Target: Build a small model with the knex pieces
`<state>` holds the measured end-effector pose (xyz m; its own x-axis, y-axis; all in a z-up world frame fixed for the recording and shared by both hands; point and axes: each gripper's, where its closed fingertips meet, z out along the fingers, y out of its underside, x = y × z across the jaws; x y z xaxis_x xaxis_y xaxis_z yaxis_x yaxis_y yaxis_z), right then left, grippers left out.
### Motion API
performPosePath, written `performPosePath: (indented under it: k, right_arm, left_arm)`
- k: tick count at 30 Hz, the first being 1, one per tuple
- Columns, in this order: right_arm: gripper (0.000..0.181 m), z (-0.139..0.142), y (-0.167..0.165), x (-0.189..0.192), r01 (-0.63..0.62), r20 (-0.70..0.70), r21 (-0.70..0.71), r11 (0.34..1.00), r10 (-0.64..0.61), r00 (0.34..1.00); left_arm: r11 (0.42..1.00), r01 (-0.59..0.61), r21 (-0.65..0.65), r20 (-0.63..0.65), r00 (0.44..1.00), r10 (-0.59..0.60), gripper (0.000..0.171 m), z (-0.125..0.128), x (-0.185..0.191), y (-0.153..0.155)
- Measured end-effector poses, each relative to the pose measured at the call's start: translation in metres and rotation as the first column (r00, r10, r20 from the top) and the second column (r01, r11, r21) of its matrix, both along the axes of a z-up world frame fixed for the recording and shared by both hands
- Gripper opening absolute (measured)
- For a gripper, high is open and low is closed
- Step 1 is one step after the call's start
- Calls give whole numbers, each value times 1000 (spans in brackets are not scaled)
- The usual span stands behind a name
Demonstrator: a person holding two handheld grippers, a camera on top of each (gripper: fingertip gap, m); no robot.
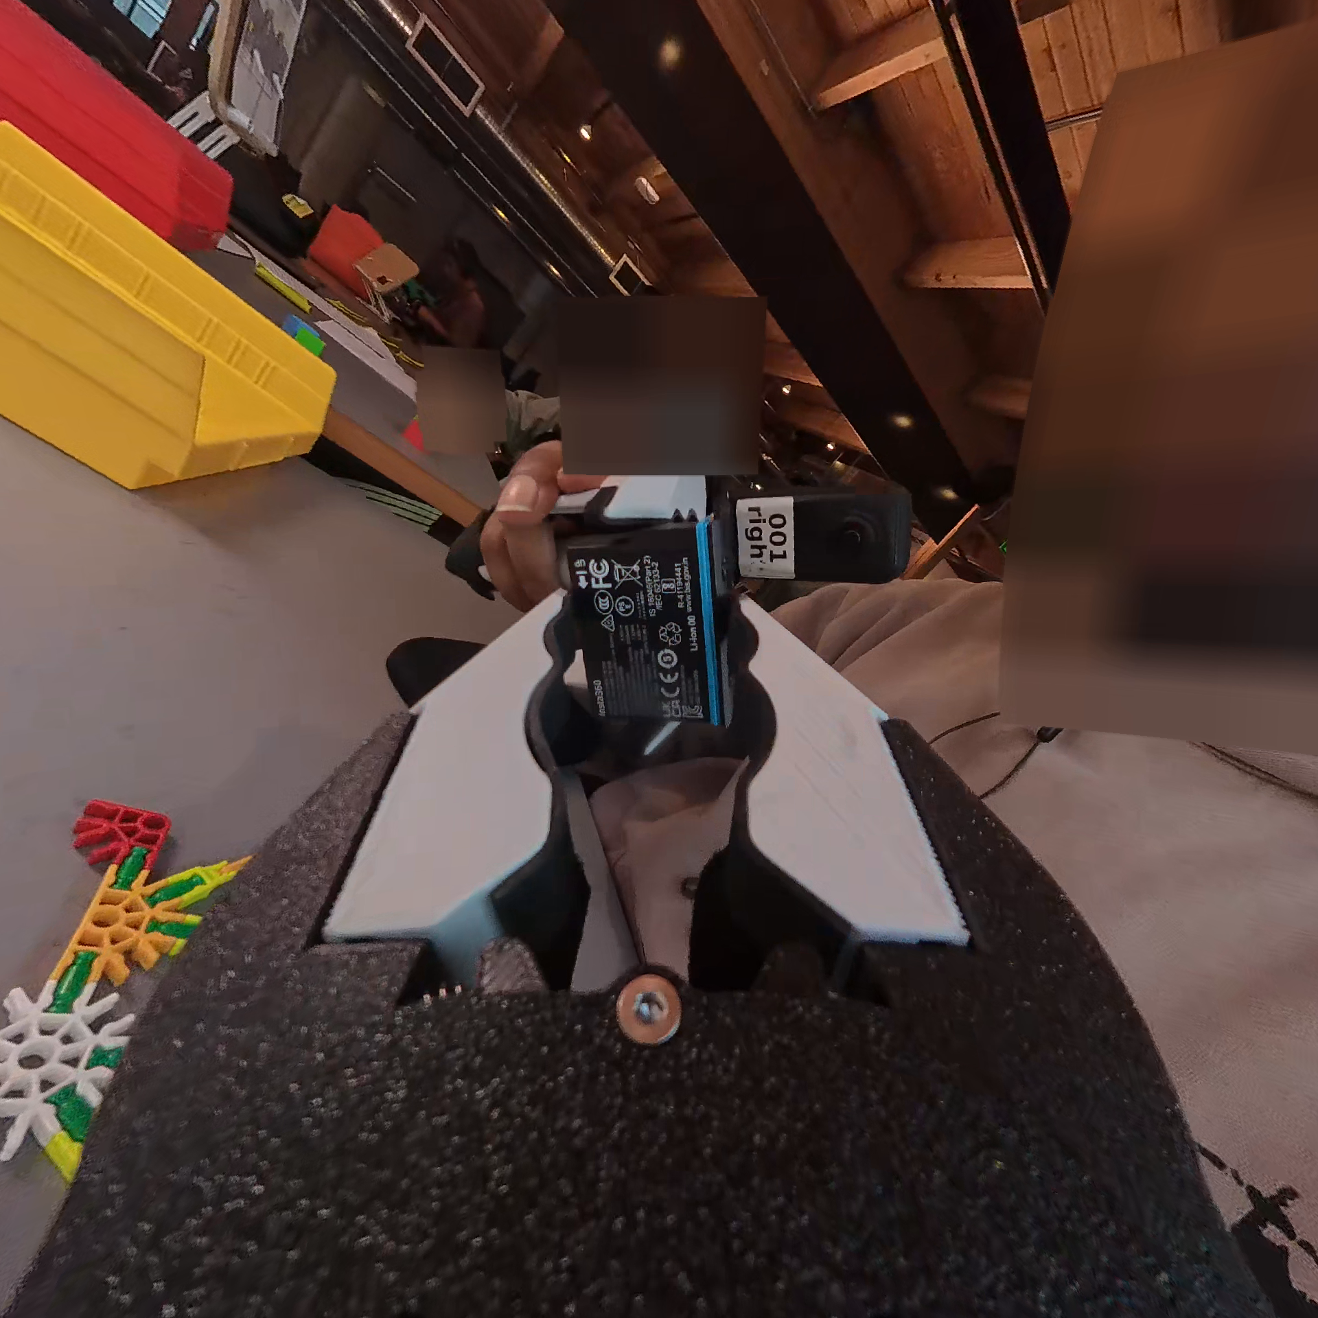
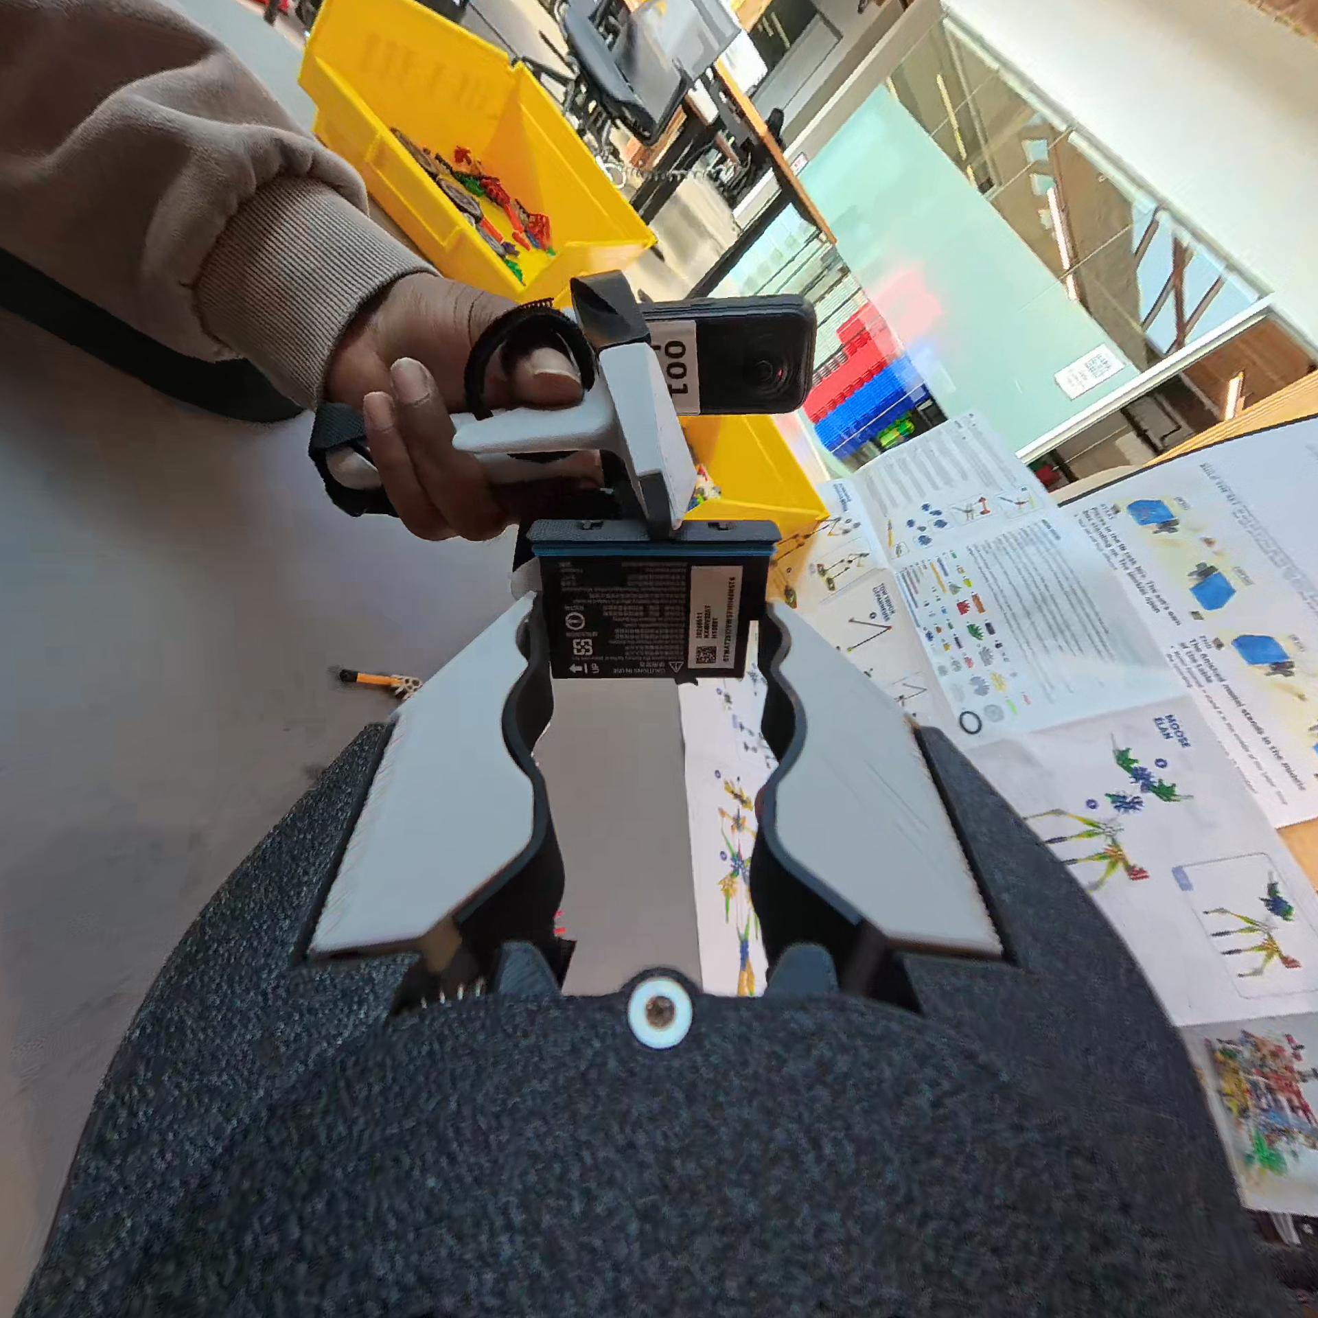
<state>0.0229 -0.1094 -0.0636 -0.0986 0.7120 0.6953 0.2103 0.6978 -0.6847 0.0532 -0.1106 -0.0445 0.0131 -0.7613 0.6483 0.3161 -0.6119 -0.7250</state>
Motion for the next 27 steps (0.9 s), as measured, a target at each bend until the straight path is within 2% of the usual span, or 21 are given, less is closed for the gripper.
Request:
performPosePath:
  k: [3, 5, 6, 7, 9, 12, 14, 16, 18, 22, 24, 27]
  right_arm:
    - [56, -12, 5, 2, 10, 50, -86, 996, -5, 999]
    - [56, -13, 19, 10, 35, 66, -152, 988, -25, 997]
    - [56, -11, 33, 17, 65, 80, -179, 982, -51, 996]
    - [57, -6, 51, 26, 103, 92, -202, 974, -86, 992]
    - [57, 8, 101, 50, 213, 124, -245, 946, -187, 975]
    - [57, 34, 199, 94, 413, 184, -272, 869, -374, 909]
    - [57, 46, 272, 124, 550, 242, -275, 789, -497, 834]
    - [57, 49, 346, 149, 668, 308, -286, 688, -593, 743]
    - [57, 42, 415, 167, 762, 385, -272, 588, -659, 646]
    - [57, 2, 531, 184, 893, 542, -273, 358, -710, 450]
    - [57, -29, 574, 186, 936, 639, -261, 237, -685, 352]
    - [57, -70, 624, 188, 977, 739, -185, 106, -641, 209]
  left_arm:
    - [999, -54, -9, -56, 997, 53, 43, -11, 0, 6]
    - [981, -174, 83, -162, 969, 186, 46, -14, -11, 17]
    - [961, -237, 141, -229, 937, 264, 50, -16, -20, 22]
    - [931, -301, 206, -299, 887, 353, 54, -18, -32, 28]
    - [839, -416, 351, -413, 736, 537, 59, -22, -61, 38]
    - [686, -529, 499, -470, 500, 727, 61, -31, -106, 46]
    - [595, -596, 540, -463, 379, 801, 61, -42, -132, 51]
    - [536, -637, 554, -458, 305, 835, 61, -57, -148, 58]
    - [507, -637, 581, -467, 249, 848, 60, -72, -156, 66]
    - [467, -632, 618, -474, 174, 863, 59, -88, -167, 74]
    - [471, -650, 596, -487, 174, 856, 58, -97, -171, 76]
    - [474, -652, 592, -499, 165, 851, 58, -102, -175, 78]
